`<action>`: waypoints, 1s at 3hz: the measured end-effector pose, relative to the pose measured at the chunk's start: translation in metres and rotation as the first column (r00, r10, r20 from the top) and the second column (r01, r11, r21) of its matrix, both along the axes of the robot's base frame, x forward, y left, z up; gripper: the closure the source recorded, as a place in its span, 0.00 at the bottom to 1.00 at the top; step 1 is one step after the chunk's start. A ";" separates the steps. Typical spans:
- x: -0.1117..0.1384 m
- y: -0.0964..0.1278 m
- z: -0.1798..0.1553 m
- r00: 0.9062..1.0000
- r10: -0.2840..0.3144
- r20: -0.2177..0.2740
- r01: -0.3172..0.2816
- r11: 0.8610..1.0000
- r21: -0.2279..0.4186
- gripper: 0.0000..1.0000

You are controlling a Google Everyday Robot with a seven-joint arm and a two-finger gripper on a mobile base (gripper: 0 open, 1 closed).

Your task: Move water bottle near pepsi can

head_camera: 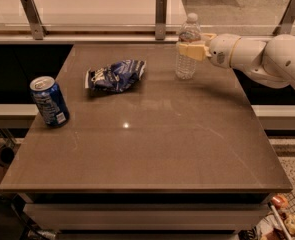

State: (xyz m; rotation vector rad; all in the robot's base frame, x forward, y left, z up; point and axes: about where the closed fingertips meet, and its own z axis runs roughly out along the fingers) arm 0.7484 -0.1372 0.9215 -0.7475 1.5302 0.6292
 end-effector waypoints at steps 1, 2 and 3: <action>0.000 0.003 0.000 1.000 0.004 -0.001 -0.004 1.000 0.001 1.00; -0.006 0.010 0.006 1.000 0.019 -0.004 -0.019 1.000 -0.006 1.00; -0.025 0.021 0.020 0.999 0.036 0.010 -0.036 0.999 -0.021 1.00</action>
Offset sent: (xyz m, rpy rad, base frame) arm 0.0002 0.0029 -0.0002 0.0005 0.0005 0.0041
